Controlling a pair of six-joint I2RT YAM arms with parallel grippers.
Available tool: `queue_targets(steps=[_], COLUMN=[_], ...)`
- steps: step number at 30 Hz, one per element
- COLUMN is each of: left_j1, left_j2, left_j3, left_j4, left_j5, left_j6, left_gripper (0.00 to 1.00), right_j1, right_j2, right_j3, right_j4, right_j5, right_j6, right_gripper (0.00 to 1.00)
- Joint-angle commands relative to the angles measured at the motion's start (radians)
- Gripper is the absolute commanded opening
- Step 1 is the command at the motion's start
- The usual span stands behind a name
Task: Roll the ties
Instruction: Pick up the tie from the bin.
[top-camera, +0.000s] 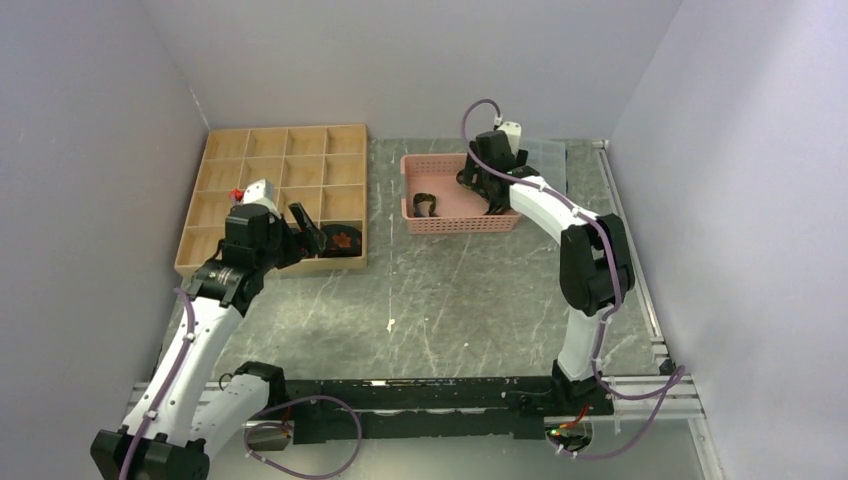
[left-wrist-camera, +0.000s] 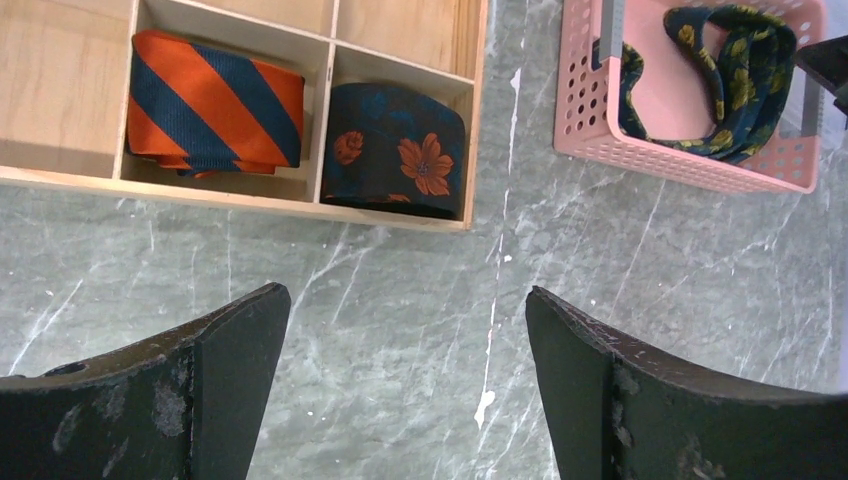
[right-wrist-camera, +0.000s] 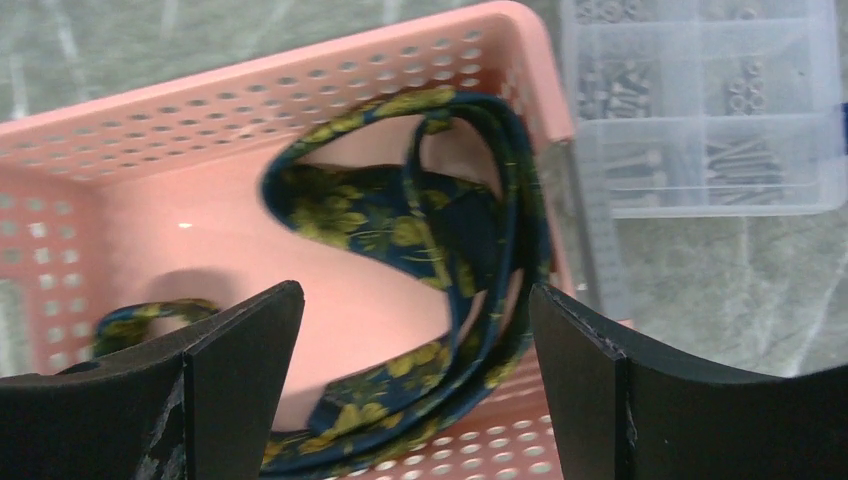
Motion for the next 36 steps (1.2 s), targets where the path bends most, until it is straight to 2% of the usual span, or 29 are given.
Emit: queue_targets(steps=[1,6,14,18,21,24,30,34,35,36], left_j1=[-0.001,0.017,0.018,0.017,0.018,0.018,0.018,0.019,0.019,0.019], left_j2=[0.026,0.062,0.085,0.091,0.097,0.1,0.103,0.105,0.105,0.104], left_j3=[0.02,0.016,0.019,0.019,0.021,0.021,0.021,0.022,0.023,0.024], left_j4=[0.025,0.043,0.036,0.034,0.032,0.032,0.03,0.028,0.027,0.026], left_j5=[0.046,0.13,0.134,0.133,0.132,0.131,0.128,0.126,0.127,0.126], left_j6=[0.023,0.015,0.017,0.019,0.019,0.019,0.019,0.02,0.019,0.019], left_gripper=[0.94,0.94,0.94,0.94,0.94,0.94,0.94,0.94,0.94,0.94], right_j1=[-0.047,-0.044,-0.045,-0.047,-0.048,-0.048,-0.038,-0.038,-0.038,-0.038], right_j2=[0.007,0.136,0.257,0.299,0.312,0.32,0.331,0.288,0.269,0.249], right_j3=[0.084,0.194,0.25,0.257,0.245,0.231,0.23,0.233,0.236,0.244], right_j4=[0.02,-0.045,-0.091,-0.112,-0.106,-0.094,-0.08,-0.062,-0.056,-0.052], right_j5=[-0.041,-0.124,-0.098,-0.071,-0.077,-0.101,-0.162,-0.198,-0.206,-0.215], right_j6=[-0.046,-0.065,-0.028,-0.028,-0.02,-0.007,0.012,0.026,0.03,0.032], right_gripper=[0.89,0.91,0.99,1.0,0.95,0.85,0.42,0.06,0.0,0.0])
